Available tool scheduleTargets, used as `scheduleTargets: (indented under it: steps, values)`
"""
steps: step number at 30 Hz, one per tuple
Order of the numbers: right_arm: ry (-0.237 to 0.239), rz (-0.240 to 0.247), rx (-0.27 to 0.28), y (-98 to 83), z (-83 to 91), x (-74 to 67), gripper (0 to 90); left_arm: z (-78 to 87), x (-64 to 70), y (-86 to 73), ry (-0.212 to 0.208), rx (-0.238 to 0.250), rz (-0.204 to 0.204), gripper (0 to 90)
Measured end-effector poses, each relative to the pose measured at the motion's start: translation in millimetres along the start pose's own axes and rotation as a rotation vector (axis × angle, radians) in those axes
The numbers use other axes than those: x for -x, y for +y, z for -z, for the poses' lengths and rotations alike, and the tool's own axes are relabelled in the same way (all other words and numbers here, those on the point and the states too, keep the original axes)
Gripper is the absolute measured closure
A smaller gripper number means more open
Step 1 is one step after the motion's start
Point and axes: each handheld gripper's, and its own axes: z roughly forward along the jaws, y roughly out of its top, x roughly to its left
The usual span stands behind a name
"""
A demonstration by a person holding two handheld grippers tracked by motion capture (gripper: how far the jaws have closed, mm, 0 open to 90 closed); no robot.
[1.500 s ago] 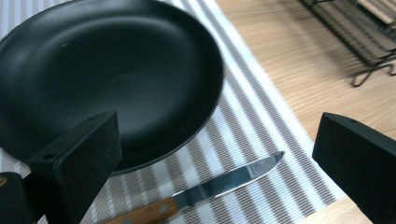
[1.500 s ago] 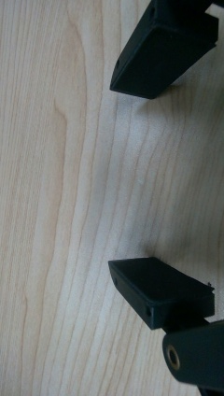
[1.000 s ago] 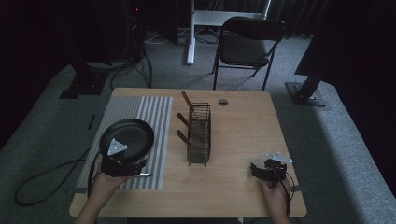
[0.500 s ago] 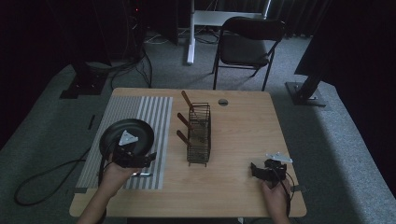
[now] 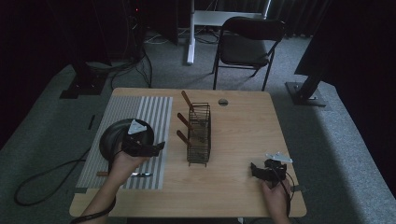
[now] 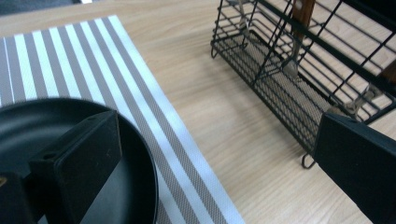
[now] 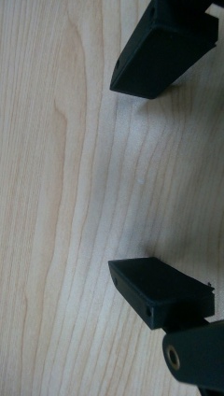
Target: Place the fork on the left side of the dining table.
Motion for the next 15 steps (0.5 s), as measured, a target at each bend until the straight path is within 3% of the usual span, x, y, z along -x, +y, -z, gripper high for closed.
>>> scheduleTargets:
  steps: [9, 15]
  values:
    - [0.000, -0.001, 0.001, 0.1, 0.0, 0.0, 12.3, -1.3, 3.4, 22.1, -0.025, 0.030, -0.007, 1.4]
    - [0.000, 0.000, 0.000, 0.0, 0.0, 0.0, 12.4, -7.1, 2.8, 36.3, -0.015, 0.033, -0.011, 4.1]
